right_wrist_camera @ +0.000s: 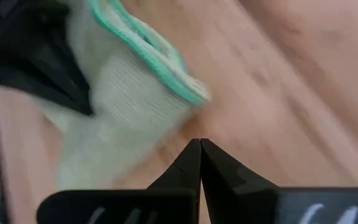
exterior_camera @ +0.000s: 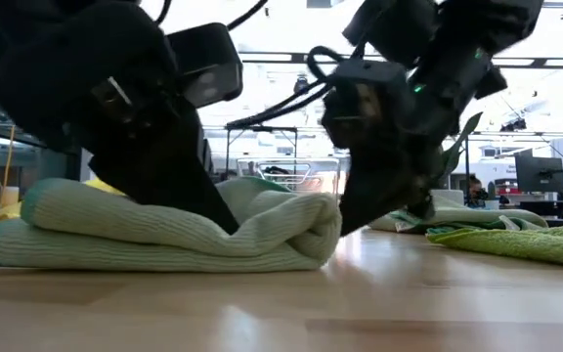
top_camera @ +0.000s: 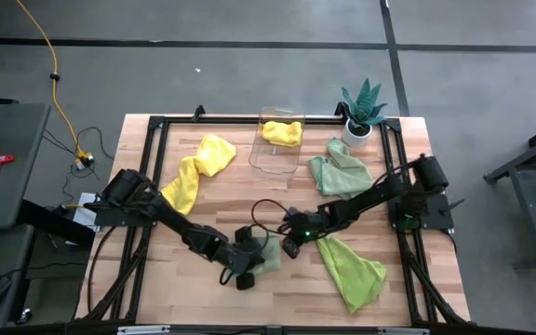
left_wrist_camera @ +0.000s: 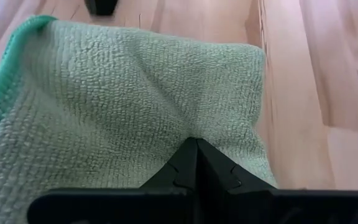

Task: Fold microfiber towels
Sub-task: Fold the bottom left blue towel

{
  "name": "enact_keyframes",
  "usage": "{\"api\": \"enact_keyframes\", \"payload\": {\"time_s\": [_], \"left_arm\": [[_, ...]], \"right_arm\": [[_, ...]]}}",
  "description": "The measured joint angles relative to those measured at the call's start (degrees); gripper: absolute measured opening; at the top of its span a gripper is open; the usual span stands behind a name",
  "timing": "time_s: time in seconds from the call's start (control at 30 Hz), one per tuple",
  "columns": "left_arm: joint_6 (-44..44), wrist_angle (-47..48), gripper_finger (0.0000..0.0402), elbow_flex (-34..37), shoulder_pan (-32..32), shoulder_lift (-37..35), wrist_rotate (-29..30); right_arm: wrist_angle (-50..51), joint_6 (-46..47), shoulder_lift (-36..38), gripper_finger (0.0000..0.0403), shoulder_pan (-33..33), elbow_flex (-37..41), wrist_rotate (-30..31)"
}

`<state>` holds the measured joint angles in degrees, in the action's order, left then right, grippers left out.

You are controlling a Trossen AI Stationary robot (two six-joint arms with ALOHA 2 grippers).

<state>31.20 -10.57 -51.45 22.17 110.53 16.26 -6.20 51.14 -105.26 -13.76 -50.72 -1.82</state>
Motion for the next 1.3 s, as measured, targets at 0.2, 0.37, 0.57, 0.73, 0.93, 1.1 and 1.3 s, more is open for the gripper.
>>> {"api": "enact_keyframes", "payload": {"time_s": [0.2, 0.37, 0.57, 0.73, 0.93, 1.1, 1.3], "left_arm": [[-1.4, 2.9, 0.0000, 0.0, 2.2, 0.0, 3.9], [-1.4, 5.0, 0.0000, 0.0, 3.6, 0.1, 6.1], [-1.4, 4.9, 0.0000, 0.1, 3.7, 0.3, 6.3], [-1.4, 4.3, 0.0000, 0.2, 3.8, 0.3, 6.5], [-1.0, 4.2, 0.0000, 0.2, 3.8, 0.3, 6.5], [0.0, 4.2, 0.0000, 0.3, 4.2, 0.3, 6.3], [0.1, 4.0, 0.0000, 0.3, 4.3, 0.4, 6.9]], "right_arm": [[-11.8, 5.5, -5.8, 0.0000, -0.1, -0.1, 0.6], [-16.4, 7.3, -7.0, 0.0000, -0.2, -0.2, 3.7], [-18.7, 9.1, -7.3, 0.0000, 0.9, -0.5, 8.6], [-19.3, 9.1, -7.3, 0.0000, 3.2, -0.6, 11.7], [-23.4, 5.2, -5.8, 0.0000, 5.3, -0.7, 8.9], [-7.2, 2.6, -1.8, 0.0000, 5.1, -0.7, 8.1], [-6.4, 3.1, -2.5, 0.0000, 3.1, -0.7, -1.0]]}}
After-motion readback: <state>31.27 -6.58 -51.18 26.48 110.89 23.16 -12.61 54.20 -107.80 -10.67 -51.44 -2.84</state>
